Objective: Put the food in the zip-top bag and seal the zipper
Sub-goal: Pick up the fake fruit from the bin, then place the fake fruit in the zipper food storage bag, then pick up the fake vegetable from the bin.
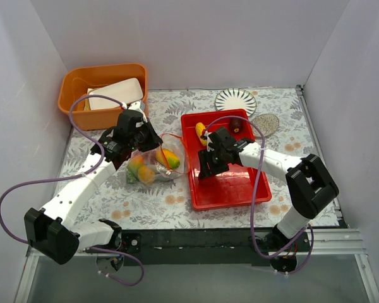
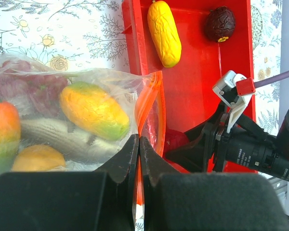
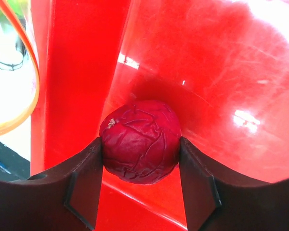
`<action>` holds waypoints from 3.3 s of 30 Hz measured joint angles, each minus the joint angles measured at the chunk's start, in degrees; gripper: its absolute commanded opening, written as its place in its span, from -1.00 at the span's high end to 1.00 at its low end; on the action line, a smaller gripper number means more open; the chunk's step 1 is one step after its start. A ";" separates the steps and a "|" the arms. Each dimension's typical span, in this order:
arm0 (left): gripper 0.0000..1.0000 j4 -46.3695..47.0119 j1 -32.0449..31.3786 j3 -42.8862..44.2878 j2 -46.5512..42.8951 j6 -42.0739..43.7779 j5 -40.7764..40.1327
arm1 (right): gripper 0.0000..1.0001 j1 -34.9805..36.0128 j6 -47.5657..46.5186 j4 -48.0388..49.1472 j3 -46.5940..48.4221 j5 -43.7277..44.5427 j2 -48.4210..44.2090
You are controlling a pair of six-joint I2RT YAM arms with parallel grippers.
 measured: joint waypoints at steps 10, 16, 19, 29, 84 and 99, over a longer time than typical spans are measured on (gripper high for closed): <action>1.00 0.00 0.00 0.00 0.24 0.02 0.04 | 0.32 -0.02 1.11 -0.44 3.89 2.93 -4.90; 1.00 0.00 0.00 0.00 0.31 0.02 0.04 | 0.32 -0.02 3.61 6.29 3.96 2.67 -11.47; 1.00 0.00 0.00 0.00 0.31 0.00 0.07 | 0.31 -0.02 4.68 10.03 4.79 0.55 -11.80; 1.00 -0.02 0.00 0.00 0.31 -0.02 0.26 | 0.25 0.94 8.41 18.56 8.31 -9.49 -1.95; 1.00 0.37 0.02 -0.72 -4.31 -1.36 -3.87 | -0.75 -15.47 0.13 1.97 27.76 -3.28 20.55; 1.00 0.35 0.00 -0.79 -3.69 -2.47 -3.19 | -0.75 -15.61 -0.66 1.62 36.79 -3.02 27.52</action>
